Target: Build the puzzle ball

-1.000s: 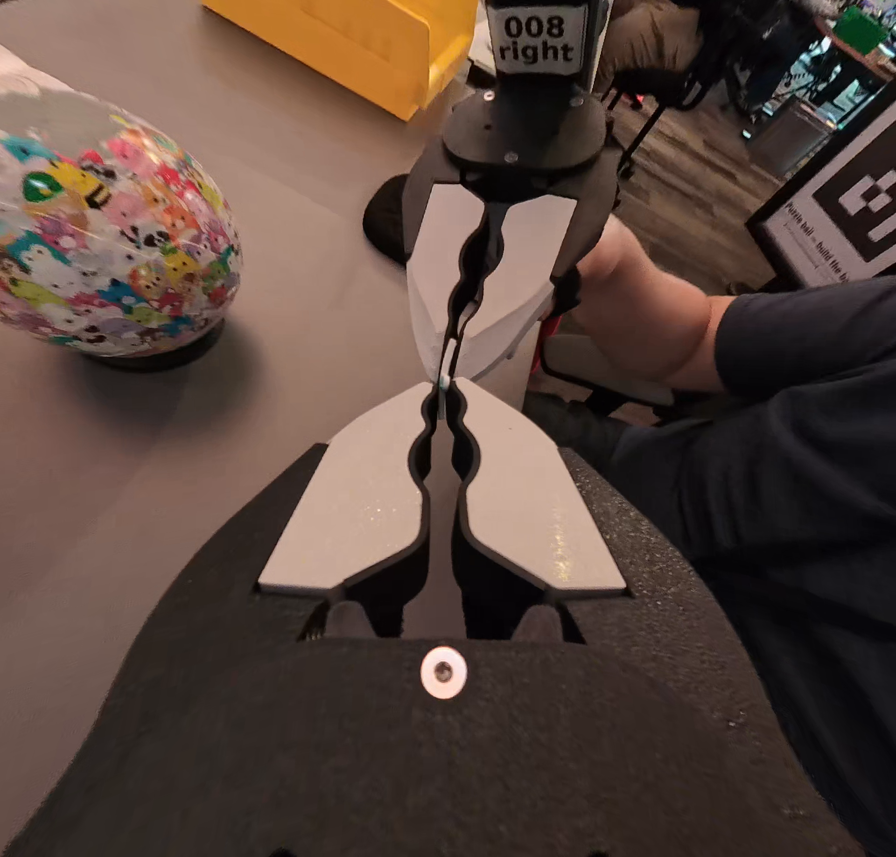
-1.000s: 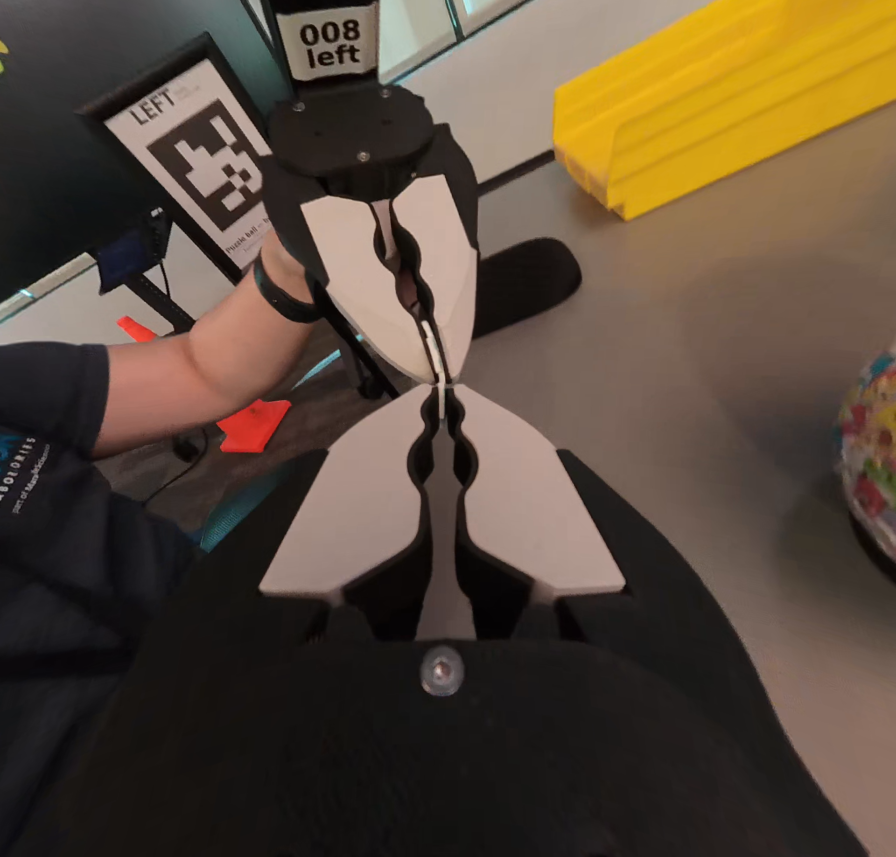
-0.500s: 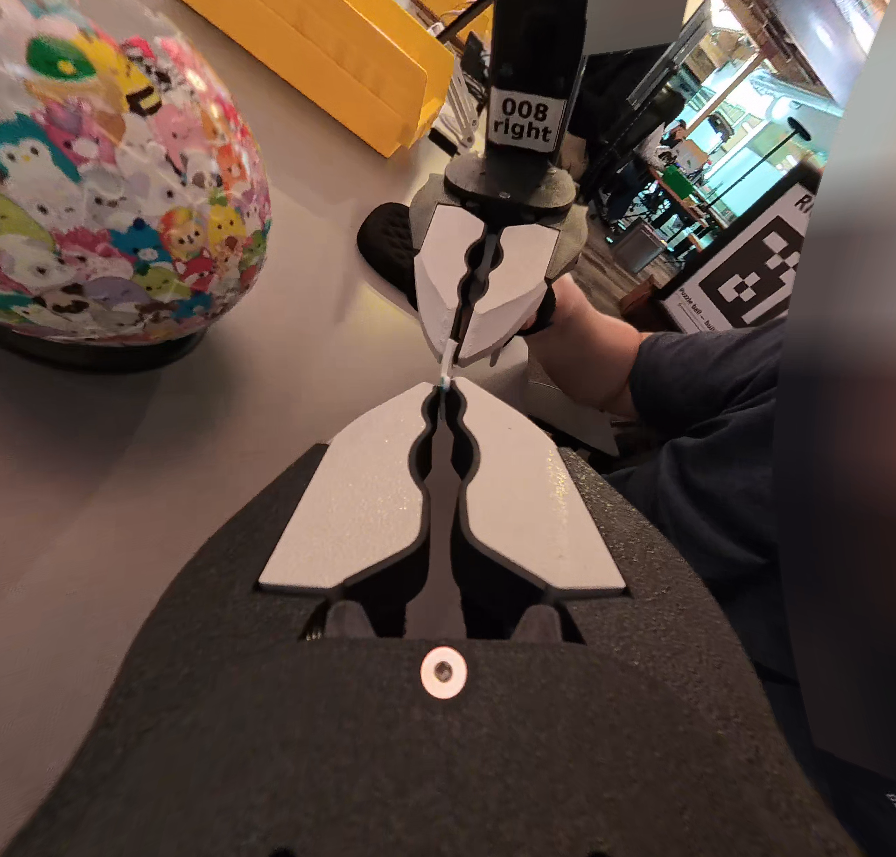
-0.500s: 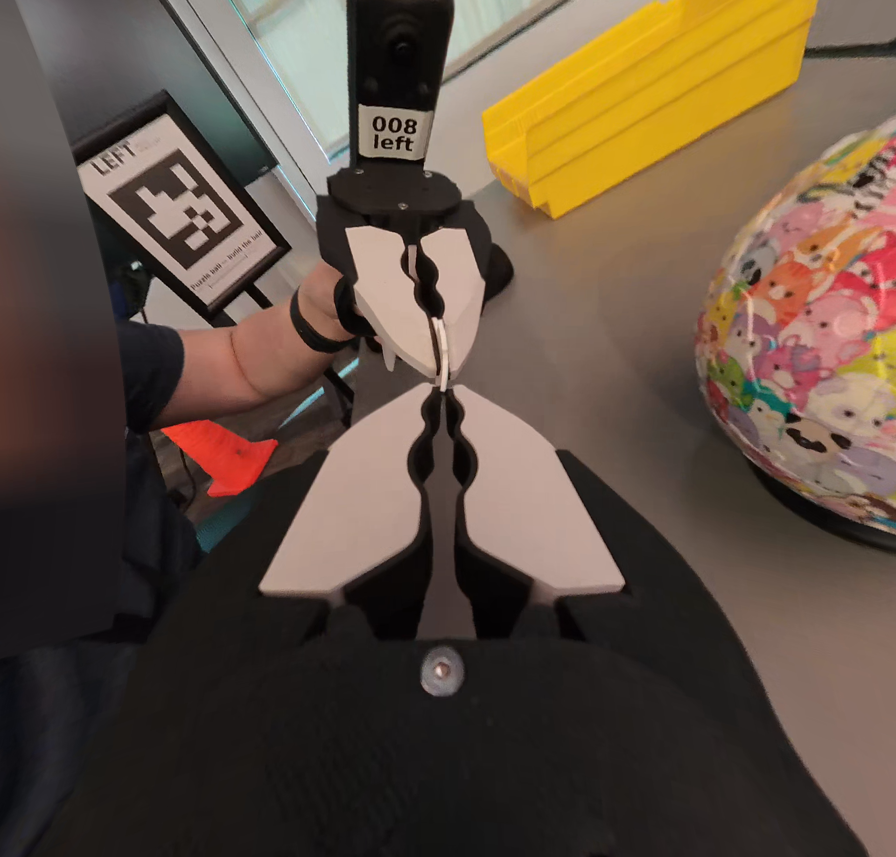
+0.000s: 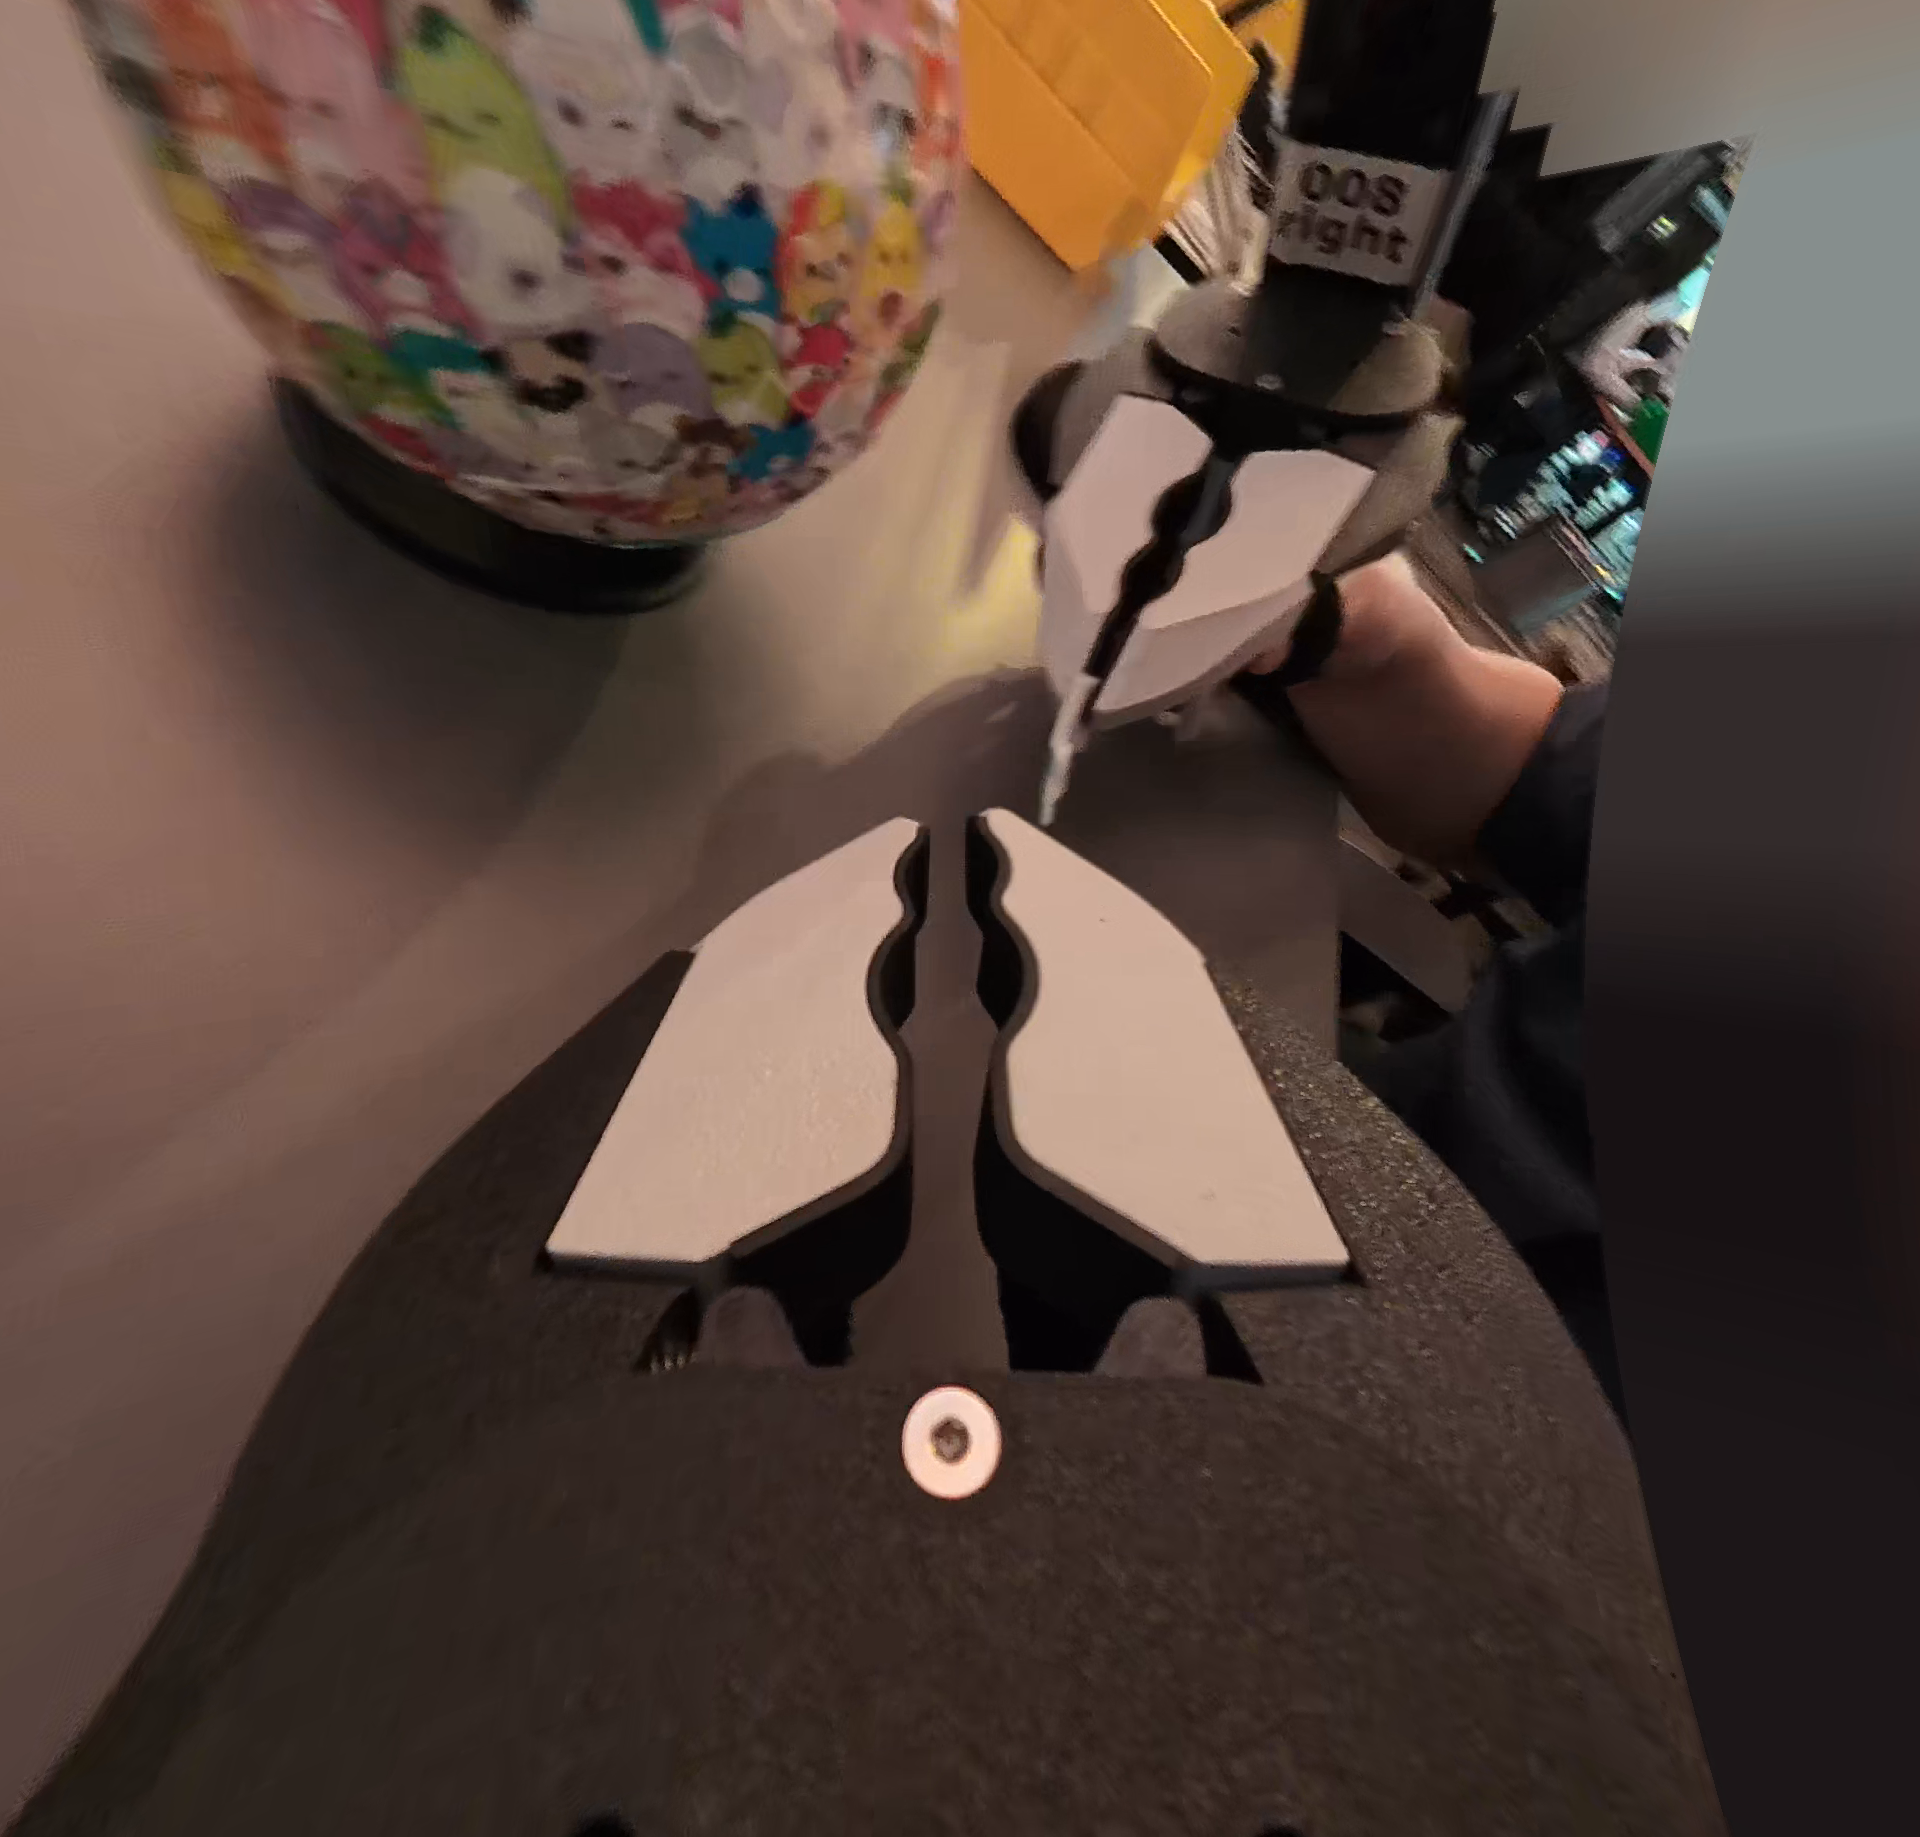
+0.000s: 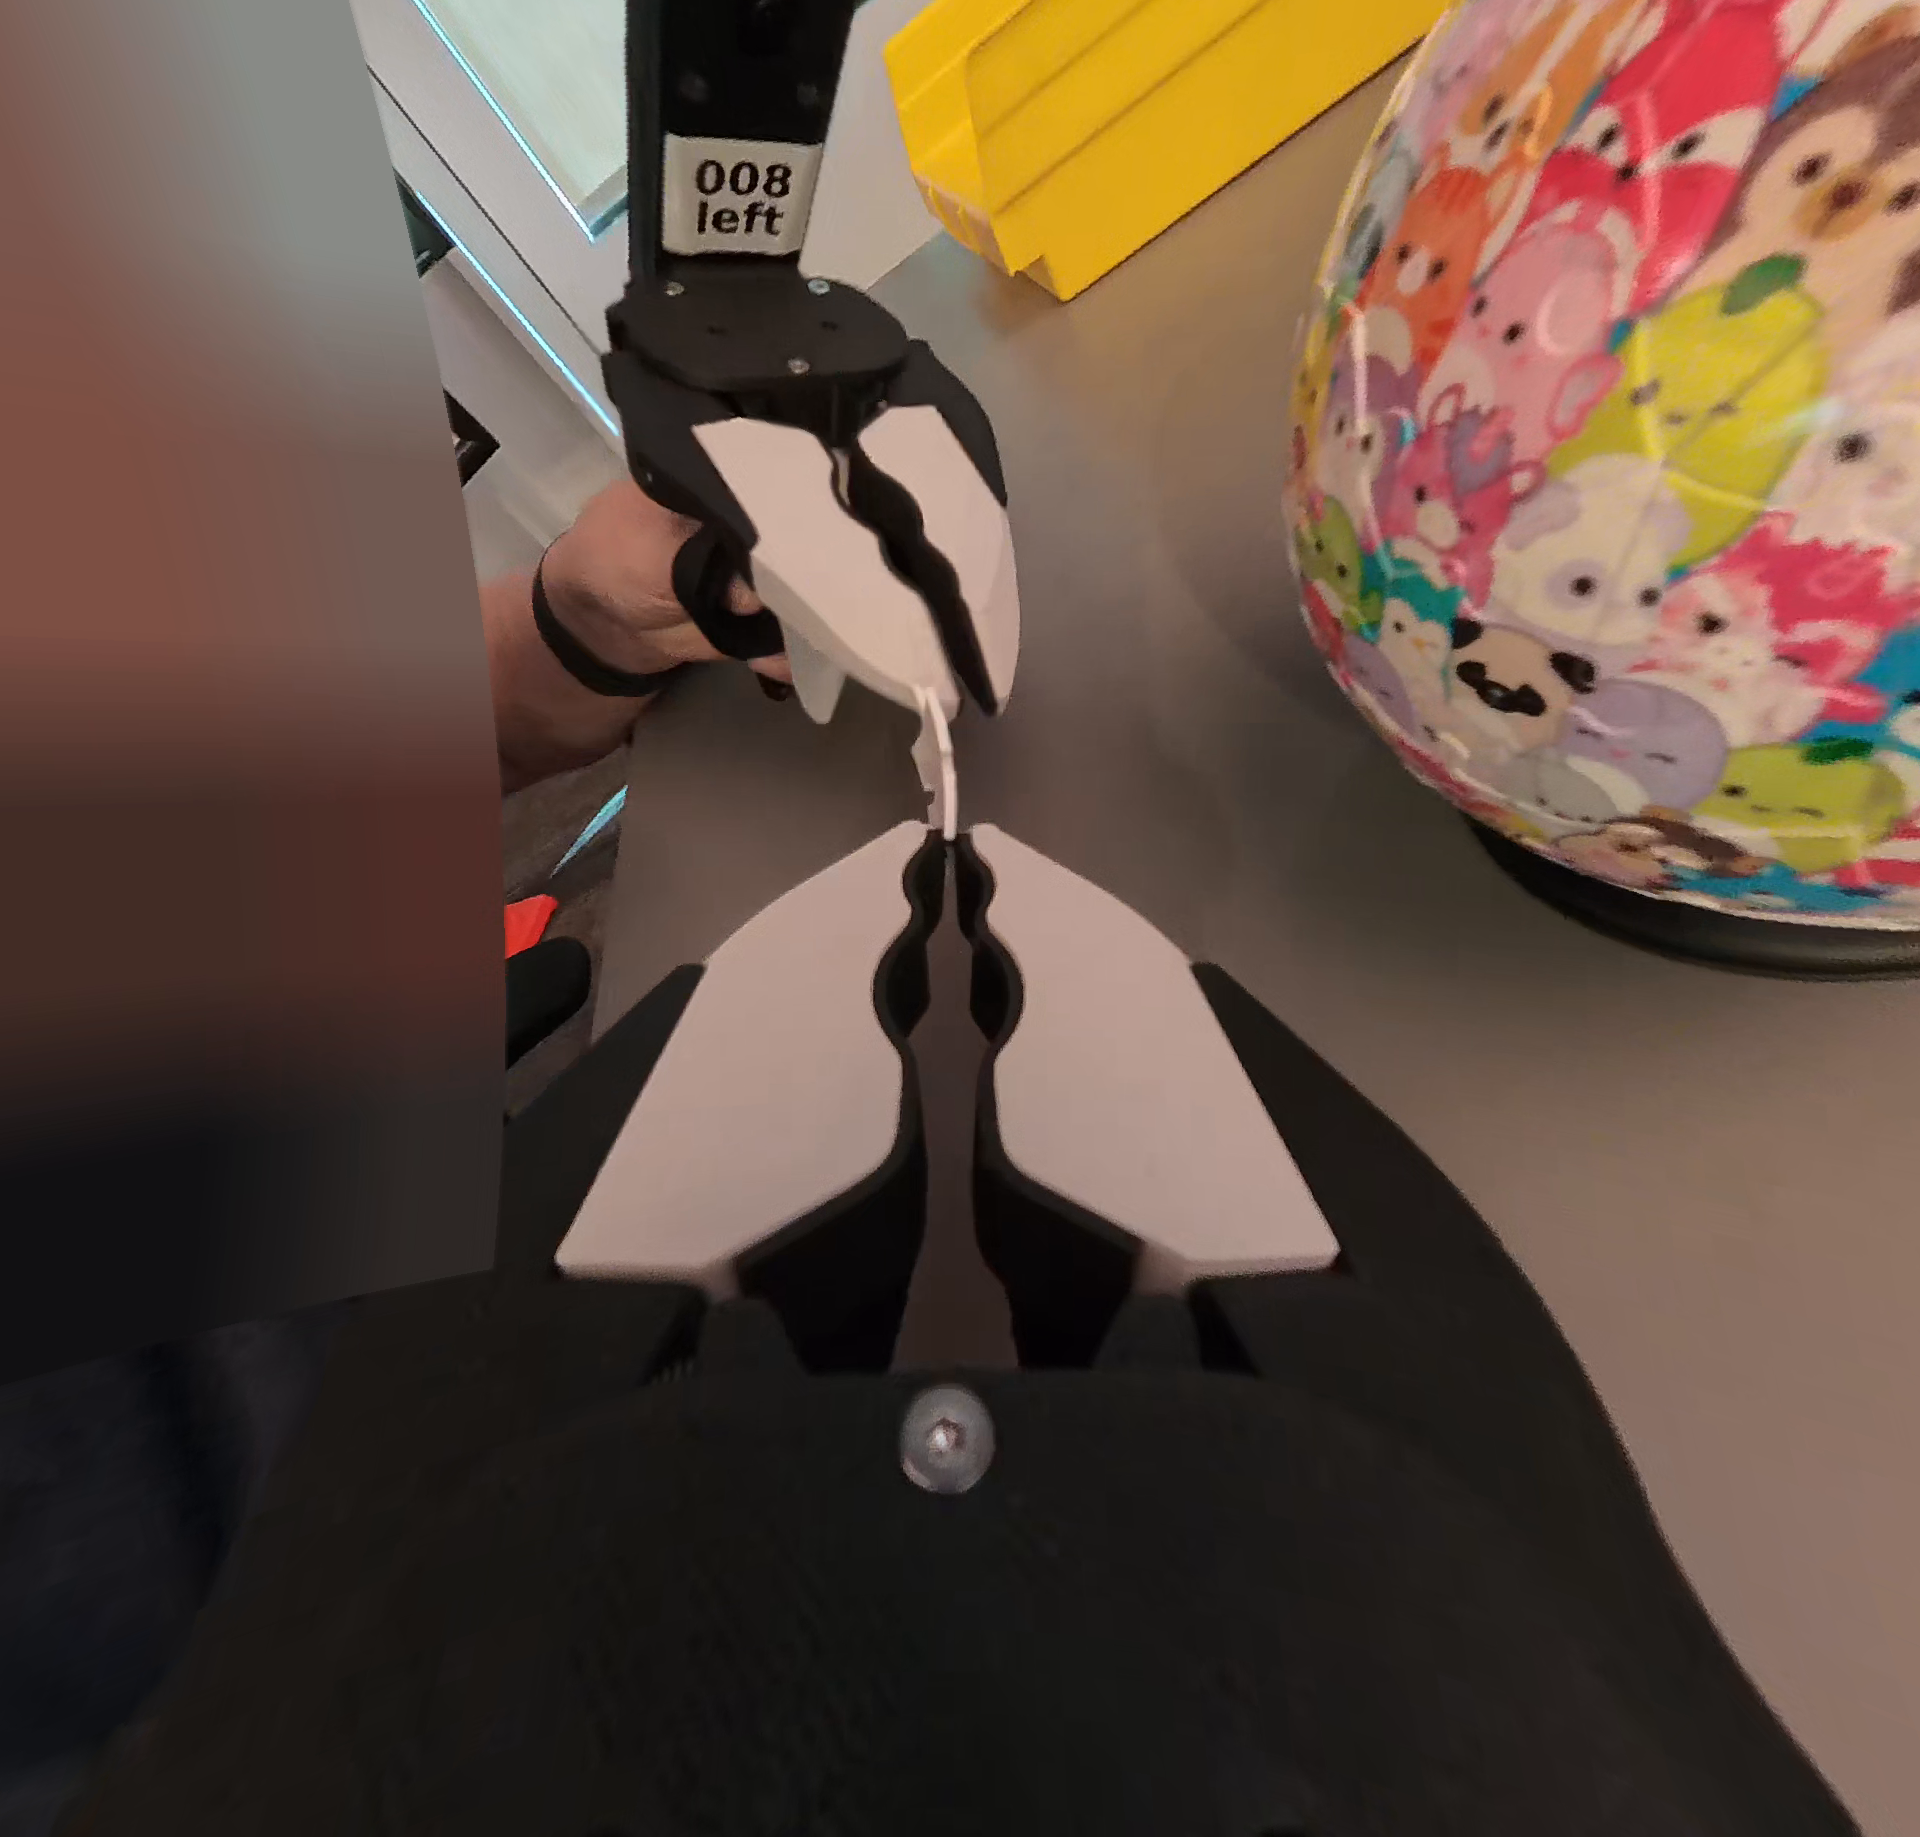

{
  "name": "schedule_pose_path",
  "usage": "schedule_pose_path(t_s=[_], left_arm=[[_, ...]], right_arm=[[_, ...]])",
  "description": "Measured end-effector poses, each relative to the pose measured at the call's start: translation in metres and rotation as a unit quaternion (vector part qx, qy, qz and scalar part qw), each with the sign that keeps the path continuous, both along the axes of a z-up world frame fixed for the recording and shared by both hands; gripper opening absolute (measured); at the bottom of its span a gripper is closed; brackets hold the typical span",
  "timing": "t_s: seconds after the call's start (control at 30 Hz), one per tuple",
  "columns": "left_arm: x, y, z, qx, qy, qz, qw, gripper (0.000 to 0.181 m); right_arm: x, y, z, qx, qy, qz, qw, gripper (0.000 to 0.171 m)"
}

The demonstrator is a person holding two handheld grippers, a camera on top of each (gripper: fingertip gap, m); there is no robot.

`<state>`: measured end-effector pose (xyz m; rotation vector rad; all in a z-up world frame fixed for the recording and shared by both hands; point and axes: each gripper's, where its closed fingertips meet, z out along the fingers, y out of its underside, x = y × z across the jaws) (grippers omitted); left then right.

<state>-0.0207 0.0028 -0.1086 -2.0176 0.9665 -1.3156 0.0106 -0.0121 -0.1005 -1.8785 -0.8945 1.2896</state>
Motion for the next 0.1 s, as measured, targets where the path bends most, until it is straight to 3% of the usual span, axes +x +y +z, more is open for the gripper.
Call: schedule_pose_path(t_s=[0.1], left_arm=[[-0.017, 0.019, -0.001, -0.001, -0.007, 0.066, 0.998, 0.006]], right_arm=[[0.01, 0.008, 0.005, 0.014, 0.01, -0.031, 0.999, 0.002]])
